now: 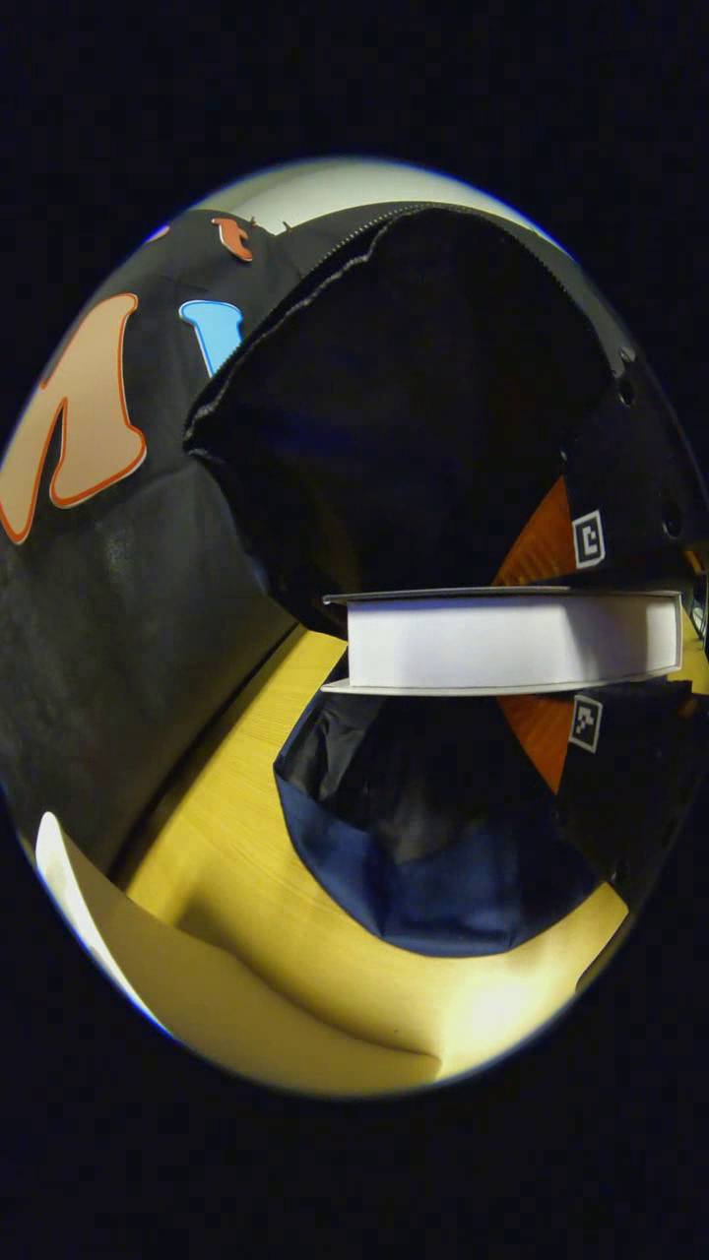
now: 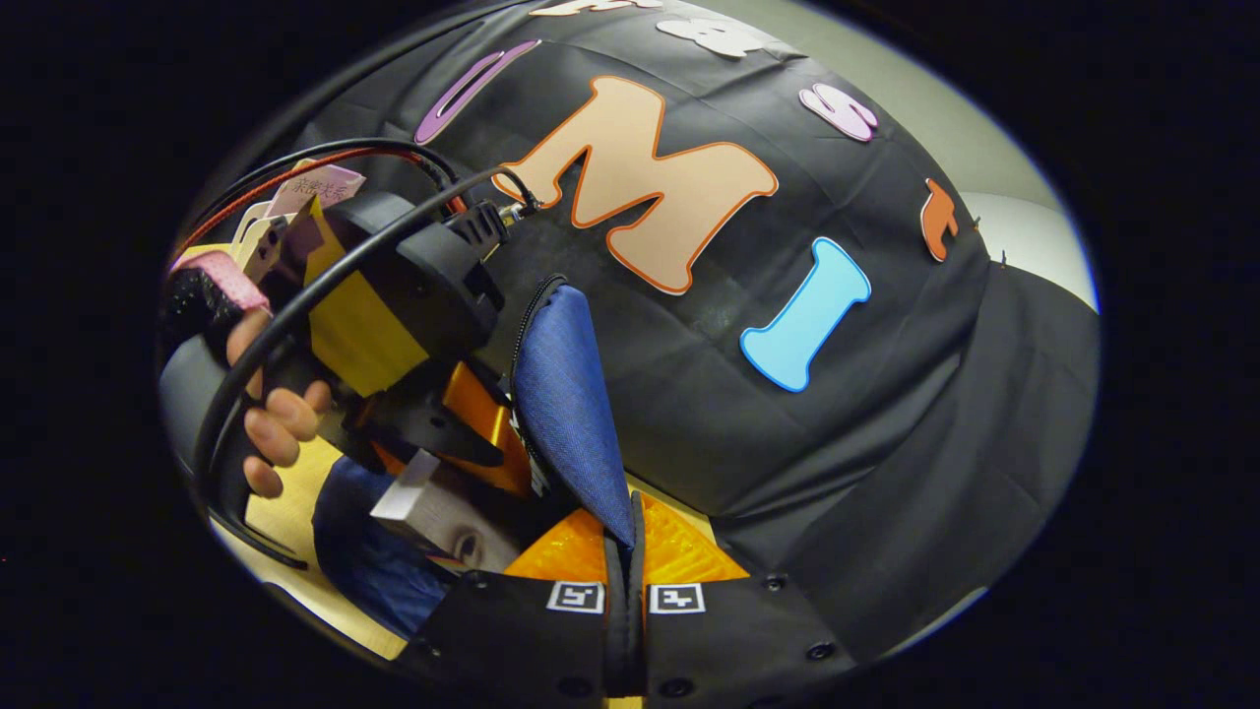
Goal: Open the schoolbag, grab two books from the bookshelf and put them into the schoolbag.
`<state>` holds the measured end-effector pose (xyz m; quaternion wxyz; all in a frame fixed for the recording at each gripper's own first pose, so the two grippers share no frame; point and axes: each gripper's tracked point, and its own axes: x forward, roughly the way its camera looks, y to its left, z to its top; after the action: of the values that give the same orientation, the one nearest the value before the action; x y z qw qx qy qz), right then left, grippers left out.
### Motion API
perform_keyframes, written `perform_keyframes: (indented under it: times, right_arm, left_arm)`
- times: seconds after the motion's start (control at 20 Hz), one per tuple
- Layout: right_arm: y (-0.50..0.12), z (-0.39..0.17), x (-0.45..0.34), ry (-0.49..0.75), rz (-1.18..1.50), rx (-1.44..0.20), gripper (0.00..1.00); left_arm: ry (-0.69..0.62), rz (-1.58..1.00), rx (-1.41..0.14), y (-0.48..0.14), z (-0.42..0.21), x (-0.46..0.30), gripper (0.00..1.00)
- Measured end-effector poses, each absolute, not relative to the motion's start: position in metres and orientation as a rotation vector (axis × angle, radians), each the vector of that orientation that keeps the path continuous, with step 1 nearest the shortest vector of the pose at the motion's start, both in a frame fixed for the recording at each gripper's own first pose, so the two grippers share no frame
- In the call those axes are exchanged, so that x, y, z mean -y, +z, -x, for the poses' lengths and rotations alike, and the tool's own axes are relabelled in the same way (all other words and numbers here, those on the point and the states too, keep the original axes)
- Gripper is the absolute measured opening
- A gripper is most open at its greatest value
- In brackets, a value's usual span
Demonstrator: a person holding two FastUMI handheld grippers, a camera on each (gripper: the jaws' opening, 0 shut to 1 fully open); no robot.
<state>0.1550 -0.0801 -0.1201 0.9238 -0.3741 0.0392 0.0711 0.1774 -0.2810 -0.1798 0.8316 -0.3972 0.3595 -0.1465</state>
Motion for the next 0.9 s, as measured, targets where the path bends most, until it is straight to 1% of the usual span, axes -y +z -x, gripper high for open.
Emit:
perform_keyframes:
  times: [0.05, 0.1, 0.15, 0.35, 0.45, 0.5, 0.55, 0.65, 0.85, 0.9]
  right_arm:
    - [-0.119, -0.155, 0.08, 0.144, 0.767, -0.081, 0.0]
    - [-0.119, -0.156, 0.081, 0.143, 0.768, -0.081, 0.03]
    - [-0.118, -0.156, 0.082, 0.142, 0.769, -0.082, 0.03]
    - [-0.118, -0.157, 0.085, 0.14, 0.774, -0.083, 0.03]
    - [-0.12, -0.158, 0.084, 0.145, 0.778, -0.084, 0.03]
    - [-0.12, -0.158, 0.084, 0.148, 0.781, -0.086, 0.0]
    - [-0.121, -0.158, 0.084, 0.152, 0.786, -0.086, 0.03]
    - [-0.123, -0.158, 0.083, 0.16, 0.791, -0.087, 0.03]
    - [-0.125, -0.157, 0.084, 0.17, 0.804, -0.088, 0.03]
    - [-0.126, -0.157, 0.084, 0.174, 0.806, -0.087, 0.01]
  left_arm:
    - [-0.312, 0.829, -0.761, -0.18, -0.179, 0.281, 0.35]
    - [-0.32, 0.825, -0.758, -0.177, -0.178, 0.283, 0.36]
    - [-0.313, 0.809, -0.756, -0.18, -0.18, 0.282, 0.34]
    - [-0.288, 0.786, -0.746, -0.173, -0.171, 0.262, 0.97]
    - [-0.28, 0.797, -0.752, -0.165, -0.16, 0.249, 0.96]
    - [-0.279, 0.797, -0.76, -0.162, -0.152, 0.243, 0.95]
    - [-0.272, 0.784, -0.767, -0.157, -0.144, 0.235, 0.95]
    - [-0.265, 0.759, -0.773, -0.148, -0.132, 0.219, 0.96]
    - [-0.27, 0.716, -0.745, -0.109, -0.112, 0.192, 0.96]
    - [-0.271, 0.699, -0.736, -0.098, -0.108, 0.184, 0.95]
